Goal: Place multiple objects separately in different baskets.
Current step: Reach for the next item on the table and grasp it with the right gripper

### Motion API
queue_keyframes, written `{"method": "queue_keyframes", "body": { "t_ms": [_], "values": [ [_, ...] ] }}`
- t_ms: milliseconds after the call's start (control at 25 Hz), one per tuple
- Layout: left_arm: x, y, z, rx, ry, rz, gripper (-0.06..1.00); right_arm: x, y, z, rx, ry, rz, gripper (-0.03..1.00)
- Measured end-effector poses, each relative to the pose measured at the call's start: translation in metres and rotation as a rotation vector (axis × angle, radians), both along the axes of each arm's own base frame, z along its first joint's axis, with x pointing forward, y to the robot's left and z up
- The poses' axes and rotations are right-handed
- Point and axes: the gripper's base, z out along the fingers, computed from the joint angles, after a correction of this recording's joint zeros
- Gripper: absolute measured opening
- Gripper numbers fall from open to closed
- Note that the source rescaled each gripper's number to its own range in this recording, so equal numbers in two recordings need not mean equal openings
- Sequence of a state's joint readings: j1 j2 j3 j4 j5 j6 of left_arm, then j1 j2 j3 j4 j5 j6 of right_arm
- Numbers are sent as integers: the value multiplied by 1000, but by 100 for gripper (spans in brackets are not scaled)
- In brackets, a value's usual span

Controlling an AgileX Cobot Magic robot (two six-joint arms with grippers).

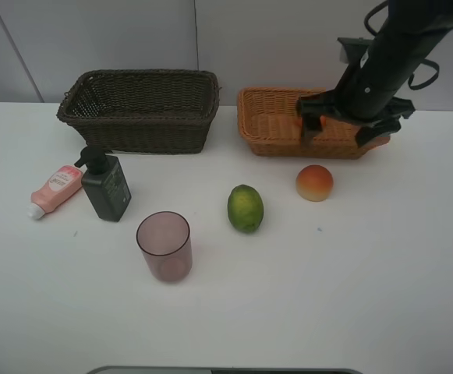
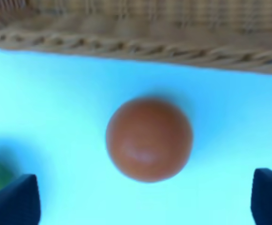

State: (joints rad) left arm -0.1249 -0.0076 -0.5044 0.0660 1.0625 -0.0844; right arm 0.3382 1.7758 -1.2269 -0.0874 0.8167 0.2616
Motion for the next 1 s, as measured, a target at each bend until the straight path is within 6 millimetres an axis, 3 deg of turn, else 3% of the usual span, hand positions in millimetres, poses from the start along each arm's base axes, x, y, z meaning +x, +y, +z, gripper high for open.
{"method": "queue_keyframes", "body": {
  "t_ms": [400, 1000],
  "values": [
    [0, 0, 0, 0, 0, 0, 99, -3, 10, -47, 24, 27, -56, 100],
    [0, 0, 0, 0, 0, 0, 99, 9, 5, -74, -3, 9, -40, 100]
  ]
}}
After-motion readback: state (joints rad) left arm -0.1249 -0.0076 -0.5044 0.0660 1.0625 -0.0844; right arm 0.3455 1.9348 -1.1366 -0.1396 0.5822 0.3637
